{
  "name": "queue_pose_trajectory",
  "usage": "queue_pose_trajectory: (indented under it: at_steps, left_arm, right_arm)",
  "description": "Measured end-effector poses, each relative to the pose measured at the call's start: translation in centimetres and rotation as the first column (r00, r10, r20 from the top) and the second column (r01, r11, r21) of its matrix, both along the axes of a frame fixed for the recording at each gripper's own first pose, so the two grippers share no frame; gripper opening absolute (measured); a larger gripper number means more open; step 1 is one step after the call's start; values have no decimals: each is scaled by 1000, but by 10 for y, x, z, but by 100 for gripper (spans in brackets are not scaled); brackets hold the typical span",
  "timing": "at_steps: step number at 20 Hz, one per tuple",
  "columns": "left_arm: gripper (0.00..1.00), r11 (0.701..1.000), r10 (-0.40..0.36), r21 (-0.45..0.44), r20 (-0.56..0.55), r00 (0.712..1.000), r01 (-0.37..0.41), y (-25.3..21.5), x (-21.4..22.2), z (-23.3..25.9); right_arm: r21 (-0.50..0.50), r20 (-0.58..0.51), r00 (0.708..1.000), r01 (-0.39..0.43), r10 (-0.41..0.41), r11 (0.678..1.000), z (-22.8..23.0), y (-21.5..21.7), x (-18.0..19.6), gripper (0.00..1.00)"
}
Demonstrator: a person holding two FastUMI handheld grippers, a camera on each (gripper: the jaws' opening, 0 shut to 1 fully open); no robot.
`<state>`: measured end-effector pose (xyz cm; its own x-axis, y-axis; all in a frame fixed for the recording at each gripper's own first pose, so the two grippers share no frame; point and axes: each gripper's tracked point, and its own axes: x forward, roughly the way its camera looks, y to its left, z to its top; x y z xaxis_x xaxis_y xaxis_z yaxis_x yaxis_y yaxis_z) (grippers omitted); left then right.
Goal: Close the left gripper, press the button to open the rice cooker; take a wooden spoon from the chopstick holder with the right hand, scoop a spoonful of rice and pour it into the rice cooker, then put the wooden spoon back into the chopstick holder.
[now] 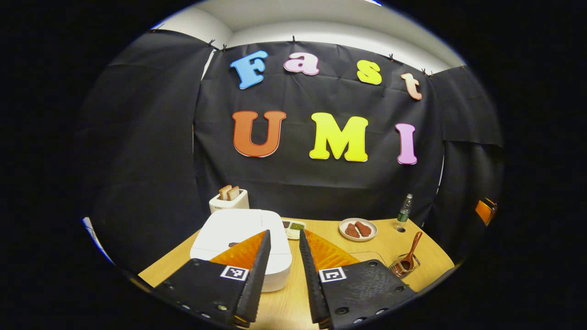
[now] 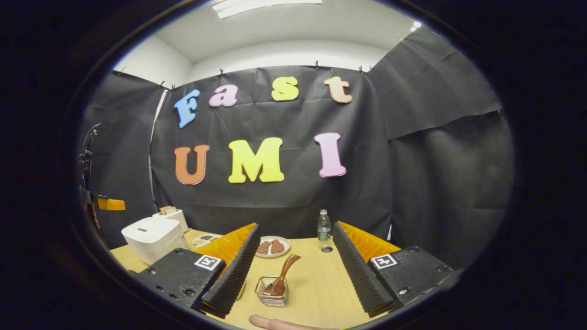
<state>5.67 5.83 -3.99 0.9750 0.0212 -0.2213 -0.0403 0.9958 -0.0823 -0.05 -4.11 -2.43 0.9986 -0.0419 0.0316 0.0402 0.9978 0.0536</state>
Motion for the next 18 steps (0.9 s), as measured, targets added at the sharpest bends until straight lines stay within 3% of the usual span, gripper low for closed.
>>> queue_pose_trajectory:
  at_steps: [1, 6, 9, 14, 18]
  left_arm:
    - [37, 1000, 18, 14, -13, 1000, -17, 8, 3, -4]
    - [38, 999, 28, 45, -71, 997, -25, 23, 15, -18]
    - [2, 997, 60, 59, -132, 990, -52, 33, 35, -38]
    - [2, 992, 94, 105, -238, 967, -70, 55, 62, -65]
    - [5, 988, 134, 122, -354, 925, -96, 74, 76, -96]
  right_arm:
    - [5, -5, 1000, 2, -2, 1000, -3, -2, 1, 99]
    - [15, -26, 1000, 16, -16, 1000, -12, -10, 2, 100]
    - [14, -30, 999, 27, -27, 1000, -15, -16, 1, 100]
    - [15, -46, 998, 41, -41, 999, -21, -24, -1, 100]
    - [17, -61, 997, 57, -56, 998, -28, -30, -2, 100]
